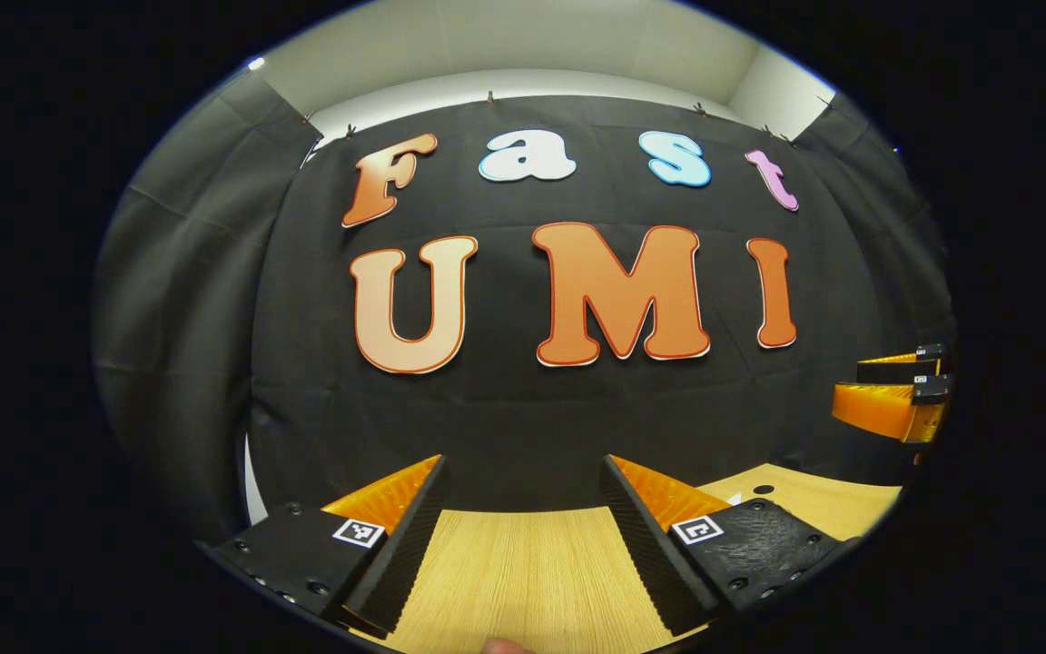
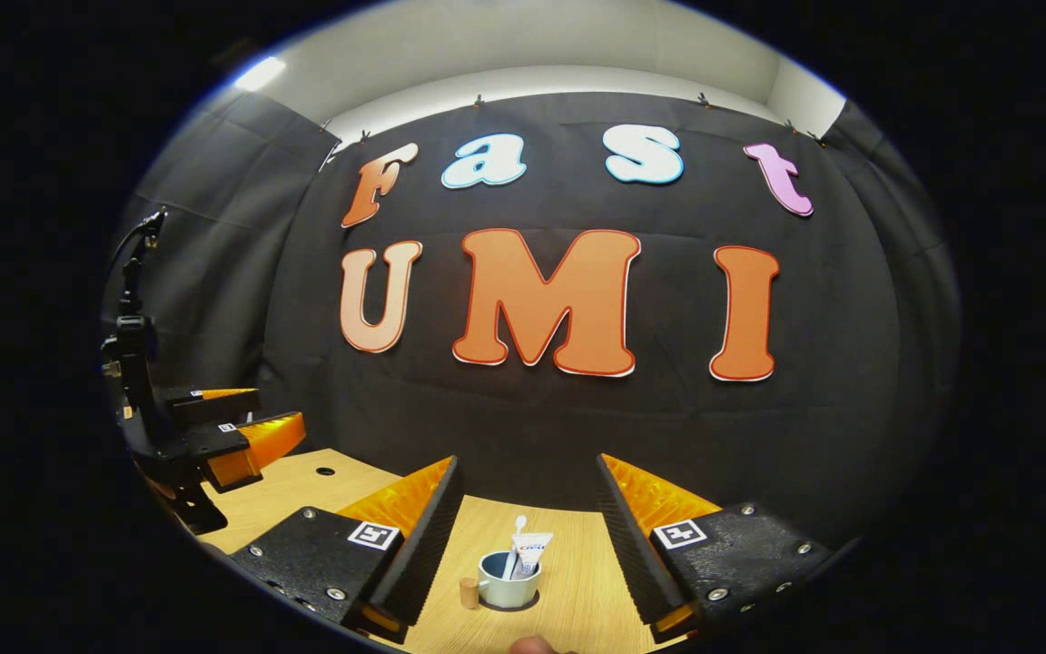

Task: Put the toothbrush and toothpaste on the desktop into the cup, then pick up the cup and place it on the coaster on the desktop.

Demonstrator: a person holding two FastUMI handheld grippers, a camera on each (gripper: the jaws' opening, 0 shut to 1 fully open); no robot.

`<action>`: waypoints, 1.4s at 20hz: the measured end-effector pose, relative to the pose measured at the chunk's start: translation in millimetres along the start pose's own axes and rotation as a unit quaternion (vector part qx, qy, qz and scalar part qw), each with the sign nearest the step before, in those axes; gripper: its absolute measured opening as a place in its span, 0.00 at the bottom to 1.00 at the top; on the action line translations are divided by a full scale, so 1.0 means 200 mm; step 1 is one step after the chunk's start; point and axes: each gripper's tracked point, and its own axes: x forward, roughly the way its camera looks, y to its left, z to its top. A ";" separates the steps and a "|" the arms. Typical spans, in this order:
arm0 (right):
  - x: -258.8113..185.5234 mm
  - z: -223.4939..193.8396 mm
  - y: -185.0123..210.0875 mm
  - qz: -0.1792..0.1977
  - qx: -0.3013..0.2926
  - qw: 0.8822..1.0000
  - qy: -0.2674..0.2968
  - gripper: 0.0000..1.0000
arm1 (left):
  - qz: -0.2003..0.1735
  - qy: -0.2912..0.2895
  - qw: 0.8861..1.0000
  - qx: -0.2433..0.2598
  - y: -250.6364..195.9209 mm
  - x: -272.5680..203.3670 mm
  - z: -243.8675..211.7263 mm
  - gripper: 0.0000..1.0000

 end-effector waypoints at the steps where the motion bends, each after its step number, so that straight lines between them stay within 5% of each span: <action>1: -0.01 0.00 0.00 -0.001 0.004 1.000 0.000 0.87 | -0.001 0.000 1.000 0.002 -0.01 0.00 -0.01 0.99; 28: -0.07 -0.03 0.01 0.012 0.023 1.000 0.000 0.87 | 0.006 0.012 1.000 -0.002 -0.04 -0.04 -0.10 0.99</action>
